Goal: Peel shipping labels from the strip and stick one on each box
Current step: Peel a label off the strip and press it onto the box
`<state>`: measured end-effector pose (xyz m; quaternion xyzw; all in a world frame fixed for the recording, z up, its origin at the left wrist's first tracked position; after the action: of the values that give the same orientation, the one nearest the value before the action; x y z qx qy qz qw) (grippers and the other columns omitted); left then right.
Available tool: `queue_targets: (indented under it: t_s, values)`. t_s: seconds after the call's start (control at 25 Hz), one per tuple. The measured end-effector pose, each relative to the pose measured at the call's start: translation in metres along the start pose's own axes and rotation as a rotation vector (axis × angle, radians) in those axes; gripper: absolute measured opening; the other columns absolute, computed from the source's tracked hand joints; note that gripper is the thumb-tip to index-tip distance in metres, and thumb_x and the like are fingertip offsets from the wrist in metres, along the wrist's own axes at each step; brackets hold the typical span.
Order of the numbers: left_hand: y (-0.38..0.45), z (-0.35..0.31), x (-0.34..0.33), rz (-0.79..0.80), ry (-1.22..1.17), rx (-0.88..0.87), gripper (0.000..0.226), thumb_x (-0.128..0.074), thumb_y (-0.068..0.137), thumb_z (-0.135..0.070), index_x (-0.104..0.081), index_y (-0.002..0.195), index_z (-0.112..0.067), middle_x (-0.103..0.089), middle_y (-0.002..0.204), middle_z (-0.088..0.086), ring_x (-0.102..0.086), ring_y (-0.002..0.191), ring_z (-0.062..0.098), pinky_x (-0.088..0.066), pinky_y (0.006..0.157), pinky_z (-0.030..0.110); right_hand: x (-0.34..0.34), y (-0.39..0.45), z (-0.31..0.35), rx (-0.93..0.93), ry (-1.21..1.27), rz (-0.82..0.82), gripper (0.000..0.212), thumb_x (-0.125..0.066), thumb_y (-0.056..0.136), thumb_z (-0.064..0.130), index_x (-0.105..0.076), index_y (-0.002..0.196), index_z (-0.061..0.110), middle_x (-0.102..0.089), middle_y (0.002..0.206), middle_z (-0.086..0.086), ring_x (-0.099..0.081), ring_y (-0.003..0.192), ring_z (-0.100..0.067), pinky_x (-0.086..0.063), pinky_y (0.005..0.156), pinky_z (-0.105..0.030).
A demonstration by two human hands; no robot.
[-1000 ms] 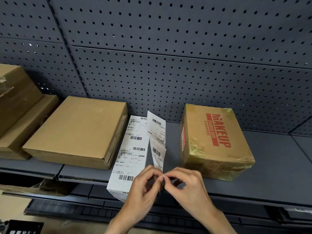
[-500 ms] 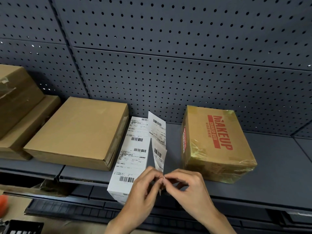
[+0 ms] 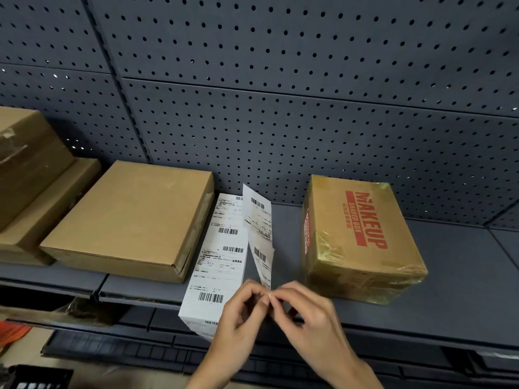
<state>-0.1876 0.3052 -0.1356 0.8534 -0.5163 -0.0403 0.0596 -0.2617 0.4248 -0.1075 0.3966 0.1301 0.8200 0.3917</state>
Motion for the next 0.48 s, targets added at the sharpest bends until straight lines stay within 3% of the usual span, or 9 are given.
queue_targets:
  t_s: [0.16, 0.28, 0.48]
  values:
    - [0.0, 0.007, 0.004, 0.003, -0.295, 0.2, 0.022, -0.062, 0.082, -0.037, -0.066, 0.074, -0.017, -0.06, 0.067, 0.003, -0.052, 0.058, 0.015, -0.044, 0.056, 0.025, -0.002, -0.008, 0.004, 0.124, -0.157, 0.044, 0.013, -0.07, 0.098, 0.015, -0.073, 0.111, 0.012, -0.069, 0.106, 0.002, -0.069, 0.088, -0.014, -0.057, 0.072, -0.029]
    - [0.001, 0.007, 0.006, 0.019, -0.232, 0.164, 0.029, -0.063, 0.085, -0.038, -0.066, 0.077, -0.011, -0.065, 0.067, 0.007, -0.058, 0.061, 0.015, -0.047, 0.056, 0.024, -0.002, -0.014, 0.004, 0.153, -0.177, -0.007, 0.013, -0.065, 0.101, 0.015, -0.074, 0.108, 0.01, -0.07, 0.106, 0.001, -0.07, 0.088, -0.016, -0.057, 0.069, -0.032]
    - [0.0, 0.018, 0.005, -0.014, -0.407, 0.278, 0.041, -0.073, 0.075, -0.035, -0.066, 0.09, 0.002, -0.067, 0.071, 0.02, -0.066, 0.065, 0.024, -0.048, 0.051, 0.026, 0.002, -0.017, 0.003, 0.167, -0.196, -0.092, 0.016, -0.071, 0.094, 0.004, -0.077, 0.108, 0.007, -0.073, 0.105, -0.002, -0.071, 0.088, -0.019, -0.058, 0.069, -0.032]
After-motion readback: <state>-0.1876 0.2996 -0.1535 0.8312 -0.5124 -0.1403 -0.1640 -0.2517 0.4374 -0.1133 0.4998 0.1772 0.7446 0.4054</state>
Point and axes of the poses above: each hand's wrist, its own y-axis towards the middle knuckle, its own x-axis out of the back of the hand, z = x × y, the point moved 5 cm from there along y, towards the middle knuckle
